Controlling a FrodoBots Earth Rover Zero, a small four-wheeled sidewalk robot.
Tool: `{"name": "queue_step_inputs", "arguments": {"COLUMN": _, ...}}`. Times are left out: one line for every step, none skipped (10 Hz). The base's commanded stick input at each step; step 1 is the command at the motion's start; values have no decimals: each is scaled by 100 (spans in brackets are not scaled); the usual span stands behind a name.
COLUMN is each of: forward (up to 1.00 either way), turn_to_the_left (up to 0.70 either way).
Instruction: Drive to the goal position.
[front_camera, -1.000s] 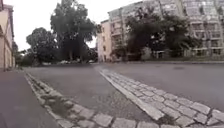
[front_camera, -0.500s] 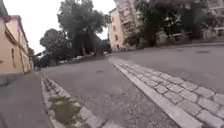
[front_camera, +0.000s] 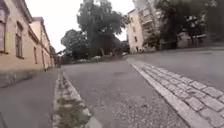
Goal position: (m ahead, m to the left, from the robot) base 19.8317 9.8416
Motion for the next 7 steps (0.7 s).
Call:
{"name": "queue_step_inputs", "arguments": {"forward": 70, "turn_to_the_left": 0}}
{"name": "queue_step_inputs", "arguments": {"forward": 70, "turn_to_the_left": 0}}
{"name": "queue_step_inputs", "arguments": {"forward": 70, "turn_to_the_left": 0}}
{"name": "queue_step_inputs", "arguments": {"forward": 70, "turn_to_the_left": 2}}
{"name": "queue_step_inputs", "arguments": {"forward": 70, "turn_to_the_left": 9}}
{"name": "queue_step_inputs", "arguments": {"forward": 70, "turn_to_the_left": 24}}
{"name": "queue_step_inputs", "arguments": {"forward": 70, "turn_to_the_left": 35}}
